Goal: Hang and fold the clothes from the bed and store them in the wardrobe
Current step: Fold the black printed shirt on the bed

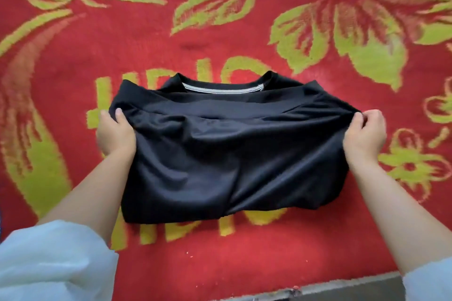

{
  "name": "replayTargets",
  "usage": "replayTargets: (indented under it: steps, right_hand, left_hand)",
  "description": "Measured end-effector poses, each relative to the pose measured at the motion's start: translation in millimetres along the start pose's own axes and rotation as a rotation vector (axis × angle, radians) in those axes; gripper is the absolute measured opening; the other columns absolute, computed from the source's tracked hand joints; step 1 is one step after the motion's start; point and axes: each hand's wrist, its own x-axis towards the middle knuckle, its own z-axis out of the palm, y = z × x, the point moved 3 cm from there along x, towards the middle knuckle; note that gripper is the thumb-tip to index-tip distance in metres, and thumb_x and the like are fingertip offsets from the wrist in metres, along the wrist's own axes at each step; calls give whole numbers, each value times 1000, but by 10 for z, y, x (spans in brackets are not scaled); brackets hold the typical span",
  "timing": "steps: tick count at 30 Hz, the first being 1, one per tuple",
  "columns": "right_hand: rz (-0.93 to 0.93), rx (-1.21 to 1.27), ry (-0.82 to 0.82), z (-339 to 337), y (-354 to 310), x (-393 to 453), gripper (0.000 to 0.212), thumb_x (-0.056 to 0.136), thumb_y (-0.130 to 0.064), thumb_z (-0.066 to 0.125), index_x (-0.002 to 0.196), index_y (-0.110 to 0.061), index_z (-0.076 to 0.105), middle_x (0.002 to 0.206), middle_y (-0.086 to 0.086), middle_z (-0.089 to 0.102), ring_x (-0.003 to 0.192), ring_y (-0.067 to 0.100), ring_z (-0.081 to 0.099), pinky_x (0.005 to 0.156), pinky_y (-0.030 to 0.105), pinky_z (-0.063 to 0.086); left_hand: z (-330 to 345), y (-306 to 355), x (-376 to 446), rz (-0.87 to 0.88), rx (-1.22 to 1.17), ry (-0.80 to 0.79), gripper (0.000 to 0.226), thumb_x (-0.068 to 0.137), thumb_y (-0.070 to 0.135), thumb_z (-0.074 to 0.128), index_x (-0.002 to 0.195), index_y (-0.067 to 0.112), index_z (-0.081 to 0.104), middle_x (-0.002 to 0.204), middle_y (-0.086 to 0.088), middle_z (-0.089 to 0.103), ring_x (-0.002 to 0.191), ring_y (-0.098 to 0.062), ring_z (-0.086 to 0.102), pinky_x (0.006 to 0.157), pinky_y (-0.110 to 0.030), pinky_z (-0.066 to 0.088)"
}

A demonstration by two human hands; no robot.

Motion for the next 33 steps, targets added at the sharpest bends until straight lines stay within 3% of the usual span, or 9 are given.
replayTargets:
  steps: [3,10,14,18,20,24,26,30,33]
  right_hand:
    - [252,-21,-43,90,160,168,30,99,-15,30,113,8,43,113,35,52,105,45,49,82,41,31]
    - [331,46,-70,336,167,160,33,100,-21,29,120,5,39,116,32,53,107,43,49,82,40,33]
    - [420,185,-128,136,447,-317,36,97,-31,41,114,1,47,100,19,58,97,30,53,82,36,35]
    - [510,381,-302,138,880,-1190,23,93,-15,52,71,-12,52,70,5,50,73,16,50,64,25,40]
    - [562,487,-254,143,962,-1352,27,92,-12,52,65,-18,50,67,5,48,59,5,46,58,14,39]
    - [721,700,6,48,1024,-950,25,89,-11,44,67,-21,43,63,-1,35,53,2,33,56,21,28]
    - [720,679,-9,-7,1099,-745,22,91,-14,40,69,-17,41,66,1,35,58,8,38,54,25,26]
    - [488,259,-328,12,1148,-692,23,96,-9,37,99,9,50,97,28,55,96,37,51,76,38,28]
    - [478,219,-404,-70,1098,-710,32,93,-24,50,109,4,49,111,24,58,108,38,51,83,36,32]
  left_hand:
    - [64,121,162,37,120,17,41,100,29,32,119,-5,41,121,-32,50,111,-45,47,87,-46,35]
    - [314,187,260,-88,270,23,49,97,26,41,136,-1,30,143,-23,29,135,-34,24,107,-45,18]
    - [463,626,-398,497,192,-61,49,90,13,48,134,-4,37,143,-22,32,137,-36,23,112,-48,10]
    - [872,1054,-1488,1035,280,-417,49,83,26,39,116,-6,57,123,-24,56,118,-41,50,91,-60,41]
    - [1057,1188,-1720,1049,452,-510,55,90,35,36,131,0,47,140,-20,42,131,-35,38,101,-57,35]
    - [1321,1188,-1600,894,683,-616,71,95,51,27,149,15,-2,155,-7,-13,143,-23,-13,113,-47,-2]
    - [1341,1218,-1583,855,735,-643,75,93,56,27,148,16,-6,155,-8,-18,142,-23,-17,113,-49,-4]
    - [1282,1440,-1671,784,870,-620,75,93,50,37,148,11,5,155,-13,-5,143,-25,-7,112,-52,2]
    - [1222,1947,-1933,1128,826,-418,59,87,18,47,141,8,24,146,-11,26,133,-27,26,105,-42,24]
